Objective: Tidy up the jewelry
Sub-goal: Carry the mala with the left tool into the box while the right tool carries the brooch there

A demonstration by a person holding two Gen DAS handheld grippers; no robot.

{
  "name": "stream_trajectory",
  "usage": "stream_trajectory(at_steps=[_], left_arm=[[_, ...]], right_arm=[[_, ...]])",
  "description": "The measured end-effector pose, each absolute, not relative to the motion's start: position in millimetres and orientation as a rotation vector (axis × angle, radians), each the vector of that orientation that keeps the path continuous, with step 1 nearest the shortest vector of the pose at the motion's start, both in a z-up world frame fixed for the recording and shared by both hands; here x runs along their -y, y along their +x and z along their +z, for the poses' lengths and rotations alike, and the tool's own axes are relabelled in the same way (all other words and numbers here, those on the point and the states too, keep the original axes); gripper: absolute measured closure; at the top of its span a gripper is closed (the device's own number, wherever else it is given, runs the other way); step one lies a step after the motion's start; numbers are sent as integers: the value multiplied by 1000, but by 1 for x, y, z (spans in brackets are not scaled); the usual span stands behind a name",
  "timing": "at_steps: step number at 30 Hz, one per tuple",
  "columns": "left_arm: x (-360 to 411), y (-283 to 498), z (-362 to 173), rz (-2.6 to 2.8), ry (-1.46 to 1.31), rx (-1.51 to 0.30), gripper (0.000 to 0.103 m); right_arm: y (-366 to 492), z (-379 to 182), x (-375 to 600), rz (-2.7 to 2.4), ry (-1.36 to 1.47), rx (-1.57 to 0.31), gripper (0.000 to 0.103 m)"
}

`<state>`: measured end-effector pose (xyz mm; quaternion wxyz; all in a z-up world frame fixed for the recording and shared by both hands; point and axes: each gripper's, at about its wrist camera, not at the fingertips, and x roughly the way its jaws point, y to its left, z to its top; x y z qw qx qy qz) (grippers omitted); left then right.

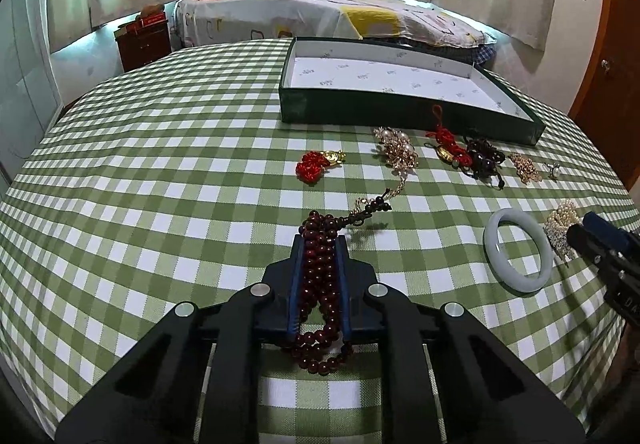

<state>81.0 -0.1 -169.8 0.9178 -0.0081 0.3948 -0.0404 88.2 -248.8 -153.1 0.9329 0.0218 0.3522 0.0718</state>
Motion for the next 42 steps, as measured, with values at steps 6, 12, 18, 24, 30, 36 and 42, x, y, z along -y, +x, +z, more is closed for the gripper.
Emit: stream_trajectory(at_steps=[6, 12, 18, 24, 30, 36, 42], left_arm=[[-1, 78, -164, -71, -12, -787, 89], [-3, 78, -162, -64, -12, -781, 89], [-4, 76, -160, -59, -12, -772, 89], [-6, 74, -149, -57, -14, -740, 90], [-5, 77, -128, -68, -27, -701, 90], [3, 97, -103, -85, -35, -652, 90], [15, 135, -87, -115, -60, -626, 90]], right_arm=[[90, -159, 241, 184, 27, -756, 75], [93, -165, 240, 202, 36, -794, 86], [91, -164, 238, 206, 28, -796, 90], [87, -152, 239, 210, 33, -760, 90], [87, -127, 241, 210, 40, -695, 90], [108, -105, 253, 191, 76, -645, 90], [149, -81, 262, 167, 81, -578, 90]])
